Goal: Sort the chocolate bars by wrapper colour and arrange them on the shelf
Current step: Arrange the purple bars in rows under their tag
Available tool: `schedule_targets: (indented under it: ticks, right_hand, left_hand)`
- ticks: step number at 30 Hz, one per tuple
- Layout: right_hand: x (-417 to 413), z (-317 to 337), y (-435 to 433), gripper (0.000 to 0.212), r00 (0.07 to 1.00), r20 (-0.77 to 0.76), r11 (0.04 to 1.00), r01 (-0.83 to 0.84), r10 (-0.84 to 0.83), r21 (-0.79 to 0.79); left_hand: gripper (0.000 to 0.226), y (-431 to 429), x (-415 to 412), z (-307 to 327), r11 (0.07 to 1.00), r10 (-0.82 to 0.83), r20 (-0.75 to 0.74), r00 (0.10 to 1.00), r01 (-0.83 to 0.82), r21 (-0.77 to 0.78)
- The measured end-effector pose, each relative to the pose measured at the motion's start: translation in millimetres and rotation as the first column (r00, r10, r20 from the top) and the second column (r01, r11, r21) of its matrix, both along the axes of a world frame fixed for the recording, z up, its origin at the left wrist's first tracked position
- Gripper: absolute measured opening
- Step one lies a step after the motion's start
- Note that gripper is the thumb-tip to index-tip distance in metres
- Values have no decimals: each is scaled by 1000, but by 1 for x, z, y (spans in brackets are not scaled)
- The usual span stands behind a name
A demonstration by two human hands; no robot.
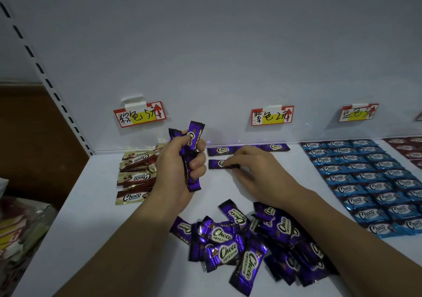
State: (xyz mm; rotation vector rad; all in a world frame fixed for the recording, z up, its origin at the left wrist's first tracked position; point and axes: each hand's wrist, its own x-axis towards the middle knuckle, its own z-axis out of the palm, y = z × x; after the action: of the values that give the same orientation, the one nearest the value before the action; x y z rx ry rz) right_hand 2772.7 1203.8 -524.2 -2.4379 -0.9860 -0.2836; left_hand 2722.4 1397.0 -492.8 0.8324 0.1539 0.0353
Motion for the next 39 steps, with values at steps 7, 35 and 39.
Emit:
schedule_targets:
  ticks: [7,35,39]
  right_hand:
    - [-1,-1,-1,33,999,-18,999,39,-39,-32]
    - [-7,35,-7,24,948,-318,848,174,-8,500]
    - [-14,45,-11,36,883,-418,765,116,212,633]
  left_hand:
    - [18,0,0,0,1000,-3,-5,1000,3,2]
    - [13,-8,0,-9,943,10,67,998,-32,332]
    - [33,-14,-5,-9,867,-75,96,993,18,498]
